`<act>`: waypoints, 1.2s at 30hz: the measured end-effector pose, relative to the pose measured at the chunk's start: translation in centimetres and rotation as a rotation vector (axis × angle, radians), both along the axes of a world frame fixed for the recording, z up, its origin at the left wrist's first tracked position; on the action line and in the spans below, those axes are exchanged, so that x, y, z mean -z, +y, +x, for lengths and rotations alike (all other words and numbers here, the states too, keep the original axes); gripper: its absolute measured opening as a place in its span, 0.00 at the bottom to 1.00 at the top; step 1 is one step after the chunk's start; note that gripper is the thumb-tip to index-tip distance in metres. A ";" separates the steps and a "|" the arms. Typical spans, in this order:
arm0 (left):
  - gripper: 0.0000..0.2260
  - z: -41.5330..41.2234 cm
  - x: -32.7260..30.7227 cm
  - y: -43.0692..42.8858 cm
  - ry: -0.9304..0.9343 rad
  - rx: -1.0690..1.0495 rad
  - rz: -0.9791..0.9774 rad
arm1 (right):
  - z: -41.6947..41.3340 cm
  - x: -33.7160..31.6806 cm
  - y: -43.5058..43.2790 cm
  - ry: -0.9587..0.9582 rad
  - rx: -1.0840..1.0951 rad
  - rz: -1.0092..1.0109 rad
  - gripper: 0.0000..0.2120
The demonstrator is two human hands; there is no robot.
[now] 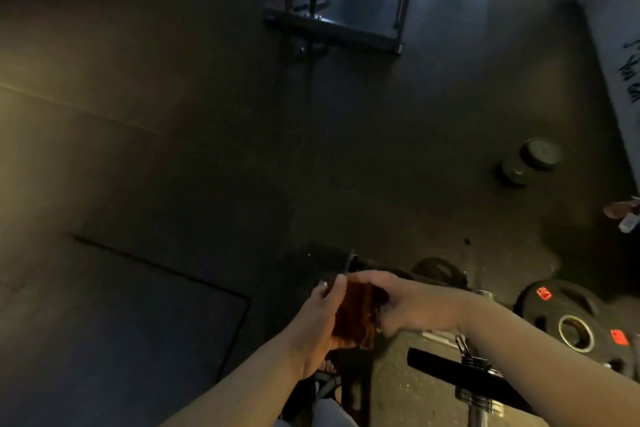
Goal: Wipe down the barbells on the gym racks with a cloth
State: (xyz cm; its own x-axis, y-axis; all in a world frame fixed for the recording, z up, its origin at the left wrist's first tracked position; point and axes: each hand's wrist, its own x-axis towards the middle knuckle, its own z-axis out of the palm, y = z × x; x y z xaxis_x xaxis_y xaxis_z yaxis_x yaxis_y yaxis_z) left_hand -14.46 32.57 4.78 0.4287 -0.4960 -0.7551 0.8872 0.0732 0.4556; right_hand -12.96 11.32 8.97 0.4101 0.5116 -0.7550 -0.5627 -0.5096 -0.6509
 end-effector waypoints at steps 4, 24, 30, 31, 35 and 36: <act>0.32 -0.2 2.4 -1.4 0.028 0.004 0.021 | 0.6 1.5 0.0 -0.212 -0.052 -0.222 0.28; 0.12 2.4 11.3 -8.2 0.189 -0.247 0.392 | 5.9 13.7 0.2 -0.493 0.267 -0.848 0.22; 0.12 1.5 11.0 -6.2 0.226 -0.095 0.411 | 5.1 15.0 0.1 -0.427 -0.080 -0.740 0.21; 0.09 1.6 10.5 -5.7 0.229 -0.049 0.400 | 5.5 14.9 0.0 -0.429 -0.069 -0.722 0.17; 0.04 2.0 8.6 -3.0 0.095 0.106 0.488 | 7.1 15.3 0.0 -0.417 -0.009 -0.704 0.07; 0.02 2.4 8.0 -2.0 0.026 0.136 0.553 | 7.5 15.5 0.1 -0.378 -0.031 -0.730 0.11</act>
